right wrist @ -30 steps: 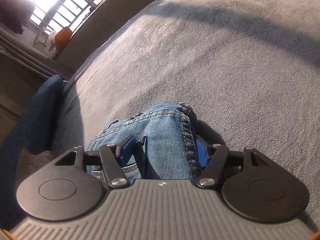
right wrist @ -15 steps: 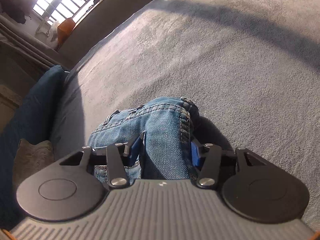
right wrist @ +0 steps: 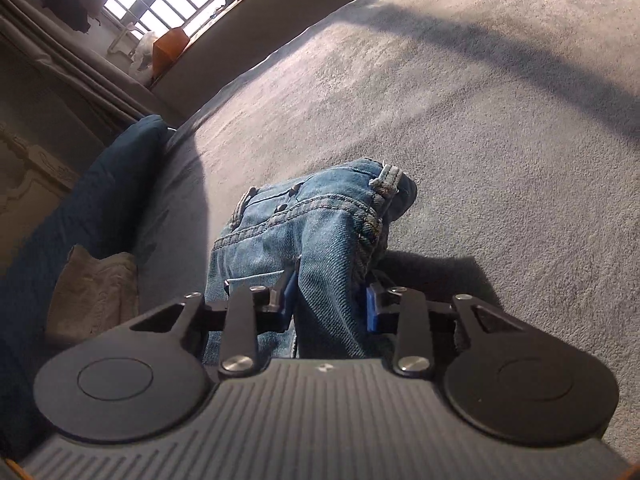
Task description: Fold clothes
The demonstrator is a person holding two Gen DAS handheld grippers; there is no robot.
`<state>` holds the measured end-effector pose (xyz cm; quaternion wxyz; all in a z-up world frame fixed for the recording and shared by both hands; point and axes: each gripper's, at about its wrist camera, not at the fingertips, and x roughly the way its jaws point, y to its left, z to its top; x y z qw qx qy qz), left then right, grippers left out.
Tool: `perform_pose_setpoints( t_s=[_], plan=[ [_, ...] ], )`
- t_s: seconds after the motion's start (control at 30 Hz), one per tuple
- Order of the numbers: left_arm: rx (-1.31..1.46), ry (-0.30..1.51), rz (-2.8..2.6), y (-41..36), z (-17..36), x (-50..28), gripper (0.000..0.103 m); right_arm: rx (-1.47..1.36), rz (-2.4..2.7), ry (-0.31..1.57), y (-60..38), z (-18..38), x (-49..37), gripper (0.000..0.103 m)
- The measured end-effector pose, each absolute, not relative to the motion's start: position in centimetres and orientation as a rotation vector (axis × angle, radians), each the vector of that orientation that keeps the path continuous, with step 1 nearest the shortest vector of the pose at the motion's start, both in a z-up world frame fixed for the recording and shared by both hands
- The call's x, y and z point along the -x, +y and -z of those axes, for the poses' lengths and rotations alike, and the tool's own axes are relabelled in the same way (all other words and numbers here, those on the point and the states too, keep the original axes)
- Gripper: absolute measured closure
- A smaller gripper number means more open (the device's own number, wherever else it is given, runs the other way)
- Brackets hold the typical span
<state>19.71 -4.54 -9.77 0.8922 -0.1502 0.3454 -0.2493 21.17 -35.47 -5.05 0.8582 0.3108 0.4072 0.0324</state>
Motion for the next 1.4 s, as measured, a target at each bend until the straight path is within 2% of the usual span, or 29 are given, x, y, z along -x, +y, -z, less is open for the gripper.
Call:
perform_pose_setpoints(
  t_s=[0.3, 0.6, 0.77, 0.93, 1.1, 1.27, 1.4],
  plan=[
    [0.291, 0.756, 0.53, -4.2, 10.6, -16.8, 0.051, -0.639, -0.168, 0.871, -32.8, 4.0, -16.4, 0.075],
    [0.211, 0.766, 0.502, -4.1, 10.4, -13.9, 0.051, -0.703, -0.238, 0.878, -30.0, 7.0, -11.0, 0.076],
    [0.252, 0.826, 0.46, -1.3, 11.2, -12.3, 0.051, -0.71, -0.245, 0.862, -29.1, 7.9, -9.1, 0.076],
    [0.327, 0.844, 0.412, 1.9, 11.9, -10.0, 0.051, -0.595, -0.268, 0.885, -27.9, 8.1, -7.3, 0.076],
    [0.366, 0.837, 0.39, 3.1, 11.2, -8.7, 0.05, -0.354, -0.279, 0.909, -25.8, 6.8, -5.8, 0.076],
    [0.39, 0.849, 0.389, 4.2, 10.8, -7.6, 0.045, -0.127, -0.287, 0.922, -23.9, 5.5, -4.2, 0.072],
    [0.398, 0.84, 0.363, 5.9, 10.2, -5.9, 0.041, -0.153, -0.301, 0.88, -24.9, 3.7, -2.9, 0.056]
  ],
)
